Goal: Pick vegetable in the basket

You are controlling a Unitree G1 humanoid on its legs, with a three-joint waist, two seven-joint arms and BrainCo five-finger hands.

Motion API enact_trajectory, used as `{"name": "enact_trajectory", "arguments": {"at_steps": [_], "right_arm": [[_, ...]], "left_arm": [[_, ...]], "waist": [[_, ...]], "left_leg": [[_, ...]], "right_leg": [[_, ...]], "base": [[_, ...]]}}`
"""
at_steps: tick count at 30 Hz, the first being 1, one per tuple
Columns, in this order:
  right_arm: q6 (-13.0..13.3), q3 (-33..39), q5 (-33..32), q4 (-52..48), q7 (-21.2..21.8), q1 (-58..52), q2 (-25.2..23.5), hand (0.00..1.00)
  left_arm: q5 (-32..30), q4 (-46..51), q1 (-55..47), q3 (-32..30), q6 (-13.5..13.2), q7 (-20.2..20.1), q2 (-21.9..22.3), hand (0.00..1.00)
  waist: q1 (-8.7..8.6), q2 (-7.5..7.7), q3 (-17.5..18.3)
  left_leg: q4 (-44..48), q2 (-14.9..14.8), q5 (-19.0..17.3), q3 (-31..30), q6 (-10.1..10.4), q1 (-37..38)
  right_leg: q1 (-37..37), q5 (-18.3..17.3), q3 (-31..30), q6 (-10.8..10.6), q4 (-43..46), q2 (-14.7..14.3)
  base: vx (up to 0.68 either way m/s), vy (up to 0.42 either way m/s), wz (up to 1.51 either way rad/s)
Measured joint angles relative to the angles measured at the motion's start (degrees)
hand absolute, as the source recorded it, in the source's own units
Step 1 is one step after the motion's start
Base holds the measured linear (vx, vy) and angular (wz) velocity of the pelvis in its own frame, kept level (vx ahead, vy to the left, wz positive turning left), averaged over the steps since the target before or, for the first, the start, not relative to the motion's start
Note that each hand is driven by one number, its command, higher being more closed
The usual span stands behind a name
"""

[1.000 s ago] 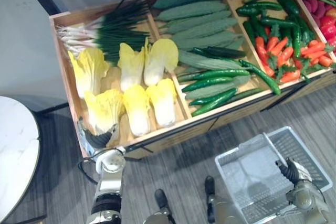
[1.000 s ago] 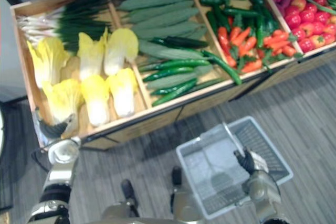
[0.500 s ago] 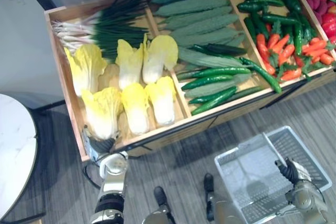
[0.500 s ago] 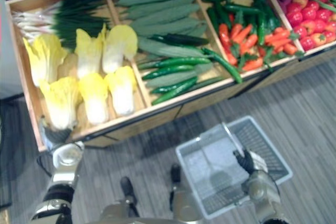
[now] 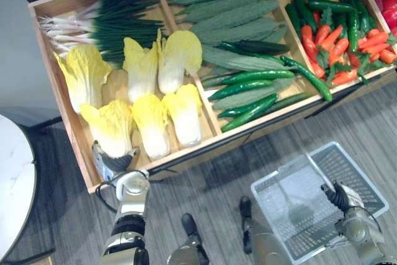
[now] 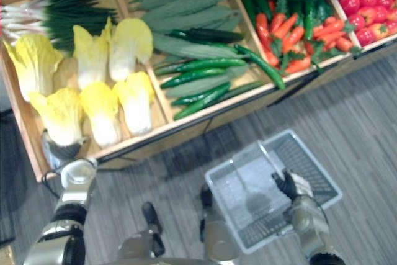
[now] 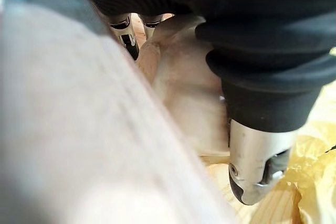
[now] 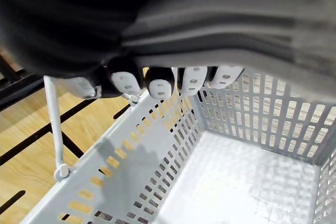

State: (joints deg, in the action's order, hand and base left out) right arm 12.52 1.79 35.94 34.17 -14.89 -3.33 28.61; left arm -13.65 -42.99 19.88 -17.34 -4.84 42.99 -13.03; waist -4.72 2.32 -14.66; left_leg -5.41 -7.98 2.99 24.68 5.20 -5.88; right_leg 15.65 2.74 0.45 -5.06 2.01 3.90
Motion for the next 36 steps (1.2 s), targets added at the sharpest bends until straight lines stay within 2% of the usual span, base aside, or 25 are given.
{"name": "enact_trajectory", "arguments": {"at_steps": [7,15,19,23,28,36], "right_arm": [[0.4,-0.3,0.0,0.0,-0.4,0.1,0.2,1.0],[0.6,-1.2,0.0,0.0,-1.0,-0.1,0.4,1.0],[0.6,-2.1,0.0,0.1,-1.0,-0.1,0.4,1.0],[-0.6,-2.0,0.0,0.3,-1.1,-0.5,-0.1,1.0],[-2.0,0.2,0.1,0.5,-1.1,-1.3,-2.6,1.0],[-3.3,3.4,0.1,0.5,-1.1,-3.9,-4.3,1.0]], "left_arm": [[0.1,-4.2,2.8,-1.0,0.2,1.1,-2.9,1.0],[2.4,-5.6,3.4,-0.9,-0.1,1.0,-3.8,1.0],[7.0,-3.9,2.8,-0.9,-1.1,0.8,-2.9,1.0],[8.5,5.8,-3.0,1.9,-1.4,-0.3,0.3,1.0],[7.6,15.3,-8.0,5.2,-1.4,-1.0,5.5,1.0],[5.8,23.2,-14.2,7.2,-1.4,-3.2,11.1,1.0]], "waist": [[0.01,0.92,-0.5],[-0.12,0.91,-0.5],[-0.43,0.91,-0.5],[-1.28,1.34,-0.6],[-1.15,1.28,-0.5],[-0.65,-0.32,1.0]], "left_leg": [[0.0,0.0,0.0,0.7,0.0,0.0],[0.0,0.3,0.0,0.9,0.0,0.4],[0.0,0.5,0.0,-0.1,0.0,1.2],[0.0,1.1,0.0,-1.5,-0.1,1.6],[0.0,1.4,0.2,-2.3,-0.3,2.6],[0.0,1.3,0.7,-4.4,-1.0,3.0]], "right_leg": [[0.1,0.8,-0.8,-0.1,-1.0,-0.1],[-0.8,1.6,-0.7,-0.2,-1.8,0.2],[-2.1,1.6,-0.1,-0.2,-2.0,0.5],[-3.3,1.6,1.2,-0.3,-2.1,1.3],[-4.8,1.6,2.2,-0.3,-2.0,1.7],[-5.9,1.2,3.9,-0.2,-1.4,1.7]], "base": [[-0.01,-0.016,-0.06],[0.02,-0.009,-0.01],[0.03,-0.007,0.1],[0.02,0.005,0.17],[0.01,0.004,0.11],[-0.01,-0.014,0.1]]}}
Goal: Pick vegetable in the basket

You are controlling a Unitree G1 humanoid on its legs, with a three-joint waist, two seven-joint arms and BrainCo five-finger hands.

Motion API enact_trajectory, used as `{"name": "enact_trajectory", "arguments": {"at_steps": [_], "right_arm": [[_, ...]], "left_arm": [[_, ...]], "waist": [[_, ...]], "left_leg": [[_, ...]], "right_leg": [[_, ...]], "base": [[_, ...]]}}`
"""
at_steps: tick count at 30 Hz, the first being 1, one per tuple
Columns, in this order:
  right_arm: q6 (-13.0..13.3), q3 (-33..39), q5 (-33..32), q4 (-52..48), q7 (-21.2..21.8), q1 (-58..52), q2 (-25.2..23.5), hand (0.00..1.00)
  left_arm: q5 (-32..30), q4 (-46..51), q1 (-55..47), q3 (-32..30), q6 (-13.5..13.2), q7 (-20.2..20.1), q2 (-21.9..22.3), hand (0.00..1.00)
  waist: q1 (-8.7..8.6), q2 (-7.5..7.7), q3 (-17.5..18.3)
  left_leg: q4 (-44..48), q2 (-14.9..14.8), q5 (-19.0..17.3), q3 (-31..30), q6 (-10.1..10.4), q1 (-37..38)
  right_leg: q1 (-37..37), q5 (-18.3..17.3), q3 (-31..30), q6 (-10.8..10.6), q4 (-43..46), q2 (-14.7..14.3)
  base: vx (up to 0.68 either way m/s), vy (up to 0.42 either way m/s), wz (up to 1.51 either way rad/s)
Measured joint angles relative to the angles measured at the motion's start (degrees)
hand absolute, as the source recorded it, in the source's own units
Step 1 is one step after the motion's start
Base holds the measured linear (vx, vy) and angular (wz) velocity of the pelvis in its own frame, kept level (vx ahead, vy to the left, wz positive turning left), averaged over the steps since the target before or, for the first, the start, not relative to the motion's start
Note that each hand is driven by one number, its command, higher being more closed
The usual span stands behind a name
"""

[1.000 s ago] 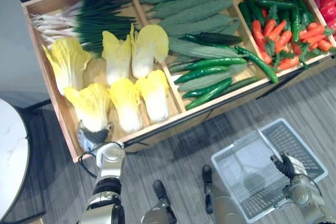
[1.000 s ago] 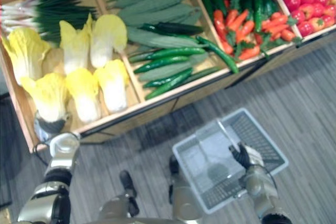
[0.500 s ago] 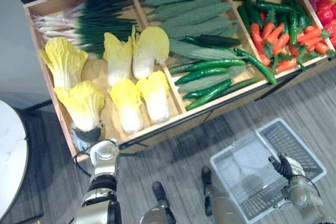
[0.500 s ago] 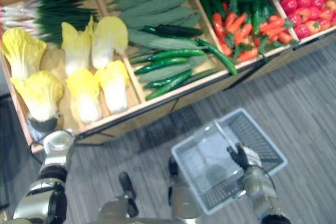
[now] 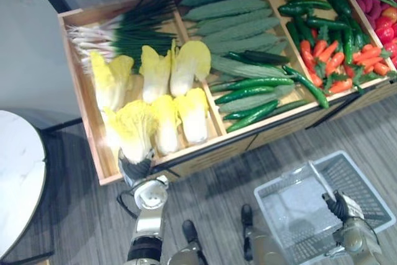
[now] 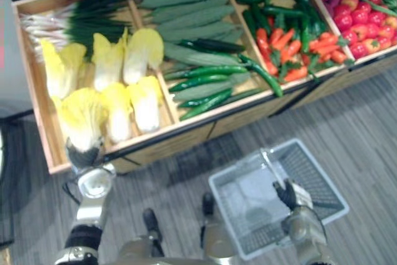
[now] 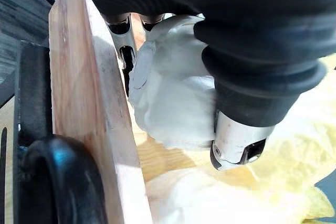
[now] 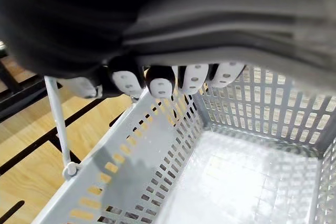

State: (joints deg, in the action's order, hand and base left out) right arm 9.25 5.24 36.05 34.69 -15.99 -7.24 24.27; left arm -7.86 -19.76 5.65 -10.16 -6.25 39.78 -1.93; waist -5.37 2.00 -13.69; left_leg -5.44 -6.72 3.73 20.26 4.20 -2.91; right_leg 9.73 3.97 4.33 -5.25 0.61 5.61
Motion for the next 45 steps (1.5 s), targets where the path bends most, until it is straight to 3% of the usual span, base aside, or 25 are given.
{"name": "enact_trajectory", "arguments": {"at_steps": [7,16,20,27,32,39,41,45], "right_arm": [[-0.8,1.6,0.0,1.7,0.0,-2.8,-1.9,1.0],[-1.1,1.7,0.0,5.2,0.2,-2.9,-3.0,1.0],[-1.1,1.8,-0.1,7.6,1.5,-1.3,-2.4,1.0],[-0.6,1.8,-2.3,12.5,3.5,6.0,3.2,1.0],[-0.2,-1.1,-2.9,12.7,4.8,12.5,8.9,1.0],[-0.3,-11.0,-2.8,4.5,6.5,18.9,17.0,1.0],[-0.2,-13.7,-2.8,0.0,7.0,19.5,18.8,1.0],[1.9,-20.1,-2.9,-8.1,9.0,23.1,22.5,1.0]], "left_arm": [[-0.3,8.2,-3.2,0.7,-0.1,-0.5,0.7,1.0],[-2.6,17.0,-3.7,-1.5,-0.1,2.0,0.9,1.0],[-4.9,21.8,-3.6,-0.4,-0.1,1.7,-1.1,1.0],[-7.8,28.2,-4.9,8.0,-4.2,-7.5,-9.0,1.0],[-2.4,28.9,-5.6,17.7,-9.5,-16.3,-13.0,1.0],[9.5,31.4,-4.3,31.8,-12.8,-27.4,-20.3,1.0],[12.0,31.4,-2.5,35.2,-13.3,-29.9,-22.4,1.0],[18.3,32.0,3.5,41.0,-13.9,-36.5,-25.7,1.0]], "waist": [[1.02,-0.08,3.2],[1.5,0.28,5.5],[1.66,0.31,6.6],[2.44,0.0,7.4],[2.25,-0.97,7.9],[2.3,-1.34,8.0],[2.27,-1.22,7.9],[2.35,-2.99,7.8]], "left_leg": [[-0.1,0.0,0.5,-2.2,-0.2,0.1],[-0.4,-0.1,0.4,-3.3,0.1,0.5],[-0.4,-0.2,0.3,-3.0,0.1,1.2],[-0.4,-0.3,-0.1,1.5,0.2,3.4],[-0.4,-0.3,-2.0,8.8,0.7,6.8],[0.4,-0.5,-4.7,21.0,2.0,10.4],[5.3,-2.3,-8.0,23.9,2.6,10.1],[18.3,-8.4,-15.6,30.0,3.8,9.8]], "right_leg": [[-1.1,-0.6,1.8,0.0,0.5,0.3],[-2.7,-0.5,2.8,-0.1,-0.3,0.4],[-3.4,-0.5,2.5,-0.1,-0.6,0.2],[-3.2,0.5,-1.9,-0.5,-0.9,-0.4],[-2.8,1.8,-9.1,-1.0,-1.5,-1.5],[-0.9,2.5,-19.3,-2.4,-1.2,-4.0],[-0.8,2.5,-21.5,-2.4,-0.8,-4.7],[-0.7,2.9,-26.2,-1.9,0.7,-7.7]], "base": [[0.01,-0.003,0.17],[0.01,0.004,0.06],[0.03,-0.002,-0.04],[0.01,0.004,-0.32],[0.0,0.013,-0.71],[0.01,-0.002,-0.85],[0.05,-0.033,-0.72],[0.05,-0.027,-0.71]]}}
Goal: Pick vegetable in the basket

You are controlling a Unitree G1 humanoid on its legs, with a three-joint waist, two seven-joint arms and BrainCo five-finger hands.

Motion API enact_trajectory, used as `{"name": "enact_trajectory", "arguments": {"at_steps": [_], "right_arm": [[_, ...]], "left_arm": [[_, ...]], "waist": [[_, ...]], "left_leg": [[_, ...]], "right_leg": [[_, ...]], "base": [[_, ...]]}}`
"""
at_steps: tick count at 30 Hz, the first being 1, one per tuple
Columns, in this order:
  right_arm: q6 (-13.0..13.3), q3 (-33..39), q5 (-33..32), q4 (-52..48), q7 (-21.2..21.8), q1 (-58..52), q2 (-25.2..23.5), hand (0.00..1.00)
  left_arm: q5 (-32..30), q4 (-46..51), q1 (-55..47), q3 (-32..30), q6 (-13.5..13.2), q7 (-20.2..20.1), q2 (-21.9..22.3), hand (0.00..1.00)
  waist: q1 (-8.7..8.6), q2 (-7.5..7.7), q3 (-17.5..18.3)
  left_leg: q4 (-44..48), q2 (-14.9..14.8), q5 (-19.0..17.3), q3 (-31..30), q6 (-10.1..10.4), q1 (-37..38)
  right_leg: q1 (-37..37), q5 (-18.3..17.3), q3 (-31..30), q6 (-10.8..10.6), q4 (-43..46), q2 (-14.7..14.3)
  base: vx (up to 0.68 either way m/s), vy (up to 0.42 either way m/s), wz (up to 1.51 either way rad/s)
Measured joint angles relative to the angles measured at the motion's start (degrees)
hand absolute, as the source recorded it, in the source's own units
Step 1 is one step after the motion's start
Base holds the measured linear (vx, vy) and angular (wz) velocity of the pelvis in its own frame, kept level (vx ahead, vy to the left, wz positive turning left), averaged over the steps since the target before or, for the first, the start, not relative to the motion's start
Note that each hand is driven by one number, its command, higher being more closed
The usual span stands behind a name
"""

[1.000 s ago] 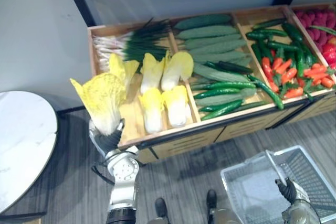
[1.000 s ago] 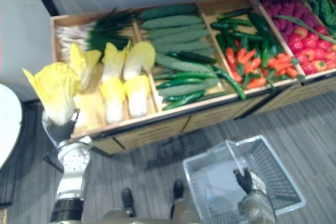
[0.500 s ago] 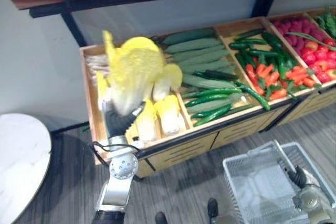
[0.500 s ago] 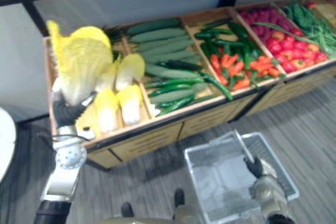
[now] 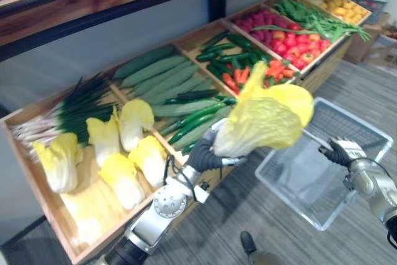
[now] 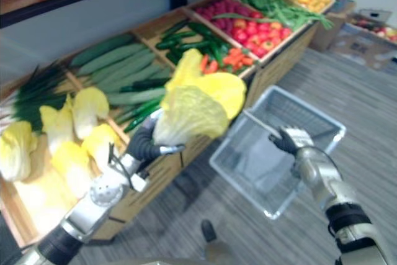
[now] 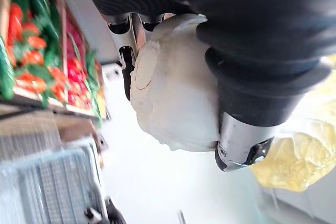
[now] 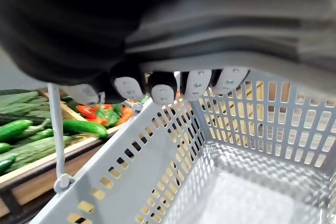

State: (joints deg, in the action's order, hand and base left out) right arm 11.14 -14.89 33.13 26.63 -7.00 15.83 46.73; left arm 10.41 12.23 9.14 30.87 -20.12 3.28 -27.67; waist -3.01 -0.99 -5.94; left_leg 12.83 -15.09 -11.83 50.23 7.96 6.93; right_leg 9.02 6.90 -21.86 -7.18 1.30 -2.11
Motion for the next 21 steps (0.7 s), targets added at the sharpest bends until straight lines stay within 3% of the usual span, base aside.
{"name": "enact_trajectory", "arguments": {"at_steps": [8,21], "right_arm": [[3.9,-10.8,-0.6,-6.3,2.5,8.6,2.4,1.0],[4.2,-13.7,-4.0,-8.8,4.1,10.3,7.0,1.0]], "left_arm": [[5.8,2.7,5.2,7.4,-0.7,-8.1,-4.6,1.0],[7.4,2.9,6.9,14.6,-0.7,-11.7,-6.6,1.0]], "waist": [[0.24,-1.64,-0.9],[0.15,-1.99,-2.4]], "left_leg": [[11.6,-6.3,-6.1,8.7,0.9,-0.7],[15.6,-8.4,-8.7,12.3,1.4,-0.4]], "right_leg": [[3.1,0.0,-4.0,0.0,2.6,-3.1],[4.2,0.1,-5.8,-0.2,3.9,-4.1]], "base": [[0.0,0.059,-0.36],[-0.01,0.042,-0.09]]}}
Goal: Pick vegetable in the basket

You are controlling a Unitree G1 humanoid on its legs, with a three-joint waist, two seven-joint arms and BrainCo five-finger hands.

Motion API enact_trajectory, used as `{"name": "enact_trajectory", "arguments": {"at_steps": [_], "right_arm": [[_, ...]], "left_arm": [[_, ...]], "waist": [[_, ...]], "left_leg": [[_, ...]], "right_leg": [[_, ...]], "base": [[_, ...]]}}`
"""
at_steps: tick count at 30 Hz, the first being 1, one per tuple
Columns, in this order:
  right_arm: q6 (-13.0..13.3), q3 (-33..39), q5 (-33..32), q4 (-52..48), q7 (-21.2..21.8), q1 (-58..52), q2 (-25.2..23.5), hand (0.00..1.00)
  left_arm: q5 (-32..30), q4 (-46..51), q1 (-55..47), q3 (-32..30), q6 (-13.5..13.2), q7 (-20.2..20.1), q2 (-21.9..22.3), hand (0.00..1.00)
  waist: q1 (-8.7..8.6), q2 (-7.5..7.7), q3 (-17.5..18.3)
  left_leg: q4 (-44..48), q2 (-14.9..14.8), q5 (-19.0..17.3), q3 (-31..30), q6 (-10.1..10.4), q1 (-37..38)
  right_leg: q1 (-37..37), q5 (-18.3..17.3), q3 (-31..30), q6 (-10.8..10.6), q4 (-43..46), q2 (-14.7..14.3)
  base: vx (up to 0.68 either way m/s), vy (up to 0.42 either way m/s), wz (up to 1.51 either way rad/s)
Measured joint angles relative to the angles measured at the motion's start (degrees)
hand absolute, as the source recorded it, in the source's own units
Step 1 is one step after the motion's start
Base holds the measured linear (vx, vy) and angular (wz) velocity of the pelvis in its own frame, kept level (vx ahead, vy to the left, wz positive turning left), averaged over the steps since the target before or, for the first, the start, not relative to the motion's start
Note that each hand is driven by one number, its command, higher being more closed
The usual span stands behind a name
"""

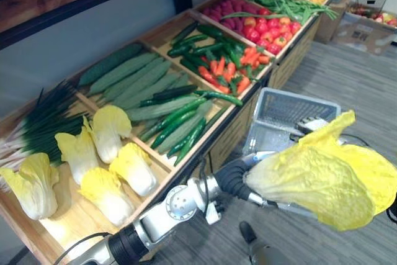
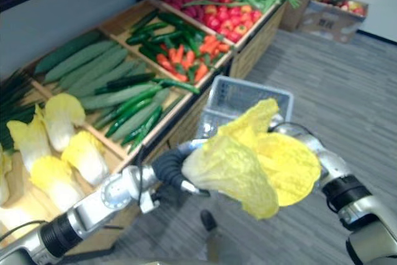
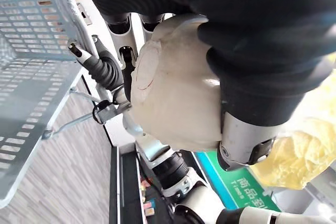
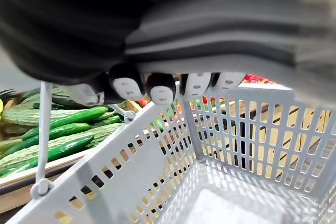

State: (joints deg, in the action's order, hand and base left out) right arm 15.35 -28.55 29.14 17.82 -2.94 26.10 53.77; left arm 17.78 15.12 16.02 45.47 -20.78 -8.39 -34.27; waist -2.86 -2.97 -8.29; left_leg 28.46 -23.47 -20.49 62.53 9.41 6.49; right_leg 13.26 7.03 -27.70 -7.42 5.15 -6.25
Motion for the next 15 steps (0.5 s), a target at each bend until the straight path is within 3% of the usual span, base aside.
{"name": "enact_trajectory", "arguments": {"at_steps": [15], "right_arm": [[0.0,3.0,-6.7,-1.7,0.9,0.7,0.2,1.0]], "left_arm": [[-0.1,-0.1,0.1,11.5,0.0,-3.8,-4.6,1.0]], "waist": [[-0.1,-0.21,-0.6]], "left_leg": [[1.9,-1.2,-0.7,-0.3,0.0,-0.3]], "right_leg": [[-0.1,0.0,1.0,0.0,0.7,0.0]], "base": [[0.01,0.042,0.03]]}}
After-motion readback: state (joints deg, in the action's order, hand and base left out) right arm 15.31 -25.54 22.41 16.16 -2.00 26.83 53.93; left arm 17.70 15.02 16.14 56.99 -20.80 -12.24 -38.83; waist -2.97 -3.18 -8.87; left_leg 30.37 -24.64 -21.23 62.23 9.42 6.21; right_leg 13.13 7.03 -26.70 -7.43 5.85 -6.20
